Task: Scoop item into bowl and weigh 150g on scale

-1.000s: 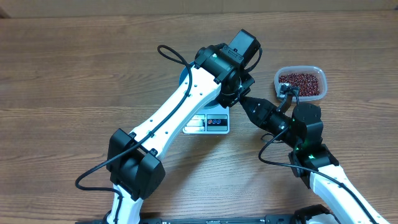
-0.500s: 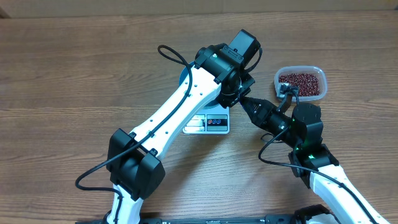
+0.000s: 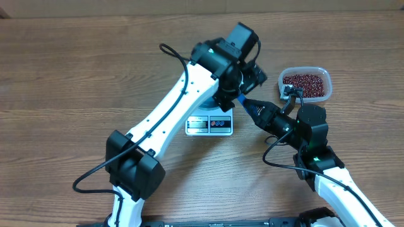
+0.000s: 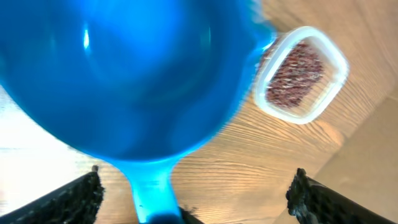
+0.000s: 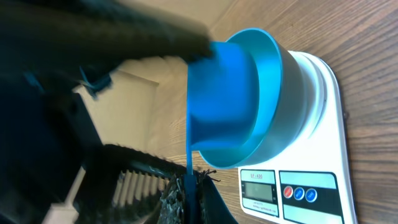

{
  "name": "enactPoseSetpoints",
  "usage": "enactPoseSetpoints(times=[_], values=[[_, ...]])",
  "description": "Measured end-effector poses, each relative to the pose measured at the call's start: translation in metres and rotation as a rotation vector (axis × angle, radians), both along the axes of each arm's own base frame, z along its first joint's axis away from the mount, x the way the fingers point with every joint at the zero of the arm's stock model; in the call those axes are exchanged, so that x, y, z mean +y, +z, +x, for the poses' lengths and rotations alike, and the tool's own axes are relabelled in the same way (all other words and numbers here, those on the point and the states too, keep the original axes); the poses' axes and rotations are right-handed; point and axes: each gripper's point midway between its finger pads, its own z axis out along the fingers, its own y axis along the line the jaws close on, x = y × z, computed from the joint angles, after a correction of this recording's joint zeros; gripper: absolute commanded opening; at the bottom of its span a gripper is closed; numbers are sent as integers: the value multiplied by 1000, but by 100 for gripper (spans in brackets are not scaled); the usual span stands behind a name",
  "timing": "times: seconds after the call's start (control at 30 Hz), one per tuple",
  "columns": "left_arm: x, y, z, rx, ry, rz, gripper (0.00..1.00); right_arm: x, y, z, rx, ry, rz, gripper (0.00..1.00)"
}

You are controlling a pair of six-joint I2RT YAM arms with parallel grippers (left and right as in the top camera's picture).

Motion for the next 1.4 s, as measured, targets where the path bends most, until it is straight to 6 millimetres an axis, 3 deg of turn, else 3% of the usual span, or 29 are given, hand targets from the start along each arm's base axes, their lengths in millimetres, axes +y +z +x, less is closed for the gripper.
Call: enactPoseSetpoints(times=[0.13, 0.23, 0.33, 0.4, 0.5, 0.6, 0.7, 0.8, 0.97, 1.17, 1.27, 1.3, 1.33, 1.37, 1.4], values=[[12, 43, 8, -127, -44, -40, 100, -12, 8, 0, 22, -24, -6, 4], [28, 95, 5, -289, -85, -57, 100, -25, 25, 0, 15, -42, -22, 4], [55, 150, -12, -469, -125, -27, 100, -37, 51, -4, -21, -51, -61, 4], [79, 179, -31, -566, -149, 27, 94, -43, 70, -10, -51, -47, -103, 4], [109, 192, -55, -613, -177, 137, 93, -54, 100, -25, -67, -51, -164, 4], [132, 174, -69, -568, -219, 288, 92, -75, 129, -41, -106, -98, -245, 4], [139, 143, -76, -487, -280, 397, 91, -97, 134, -53, -82, -152, -309, 4], [136, 111, -81, -419, -346, 466, 85, -122, 123, -59, -24, -215, -373, 4], [127, 65, -100, -349, -453, 548, 86, -158, 106, -65, 46, -297, -441, 4], [141, 37, -129, -345, -489, 591, 72, -168, 103, -63, 35, -299, -484, 4], [147, 27, -135, -405, -483, 553, 56, -168, 97, -59, 52, -280, -488, 4], [147, 21, -135, -415, -486, 545, 44, -169, 93, -56, 65, -274, -486, 4], [148, 14, -137, -412, -496, 546, 17, -170, 91, -54, 75, -269, -485, 4], [149, 4, -138, -402, -509, 554, 5, -171, 87, -52, 90, -264, -483, 4], [149, -5, -138, -395, -514, 558, 4, -171, 83, -50, 104, -258, -481, 4]])
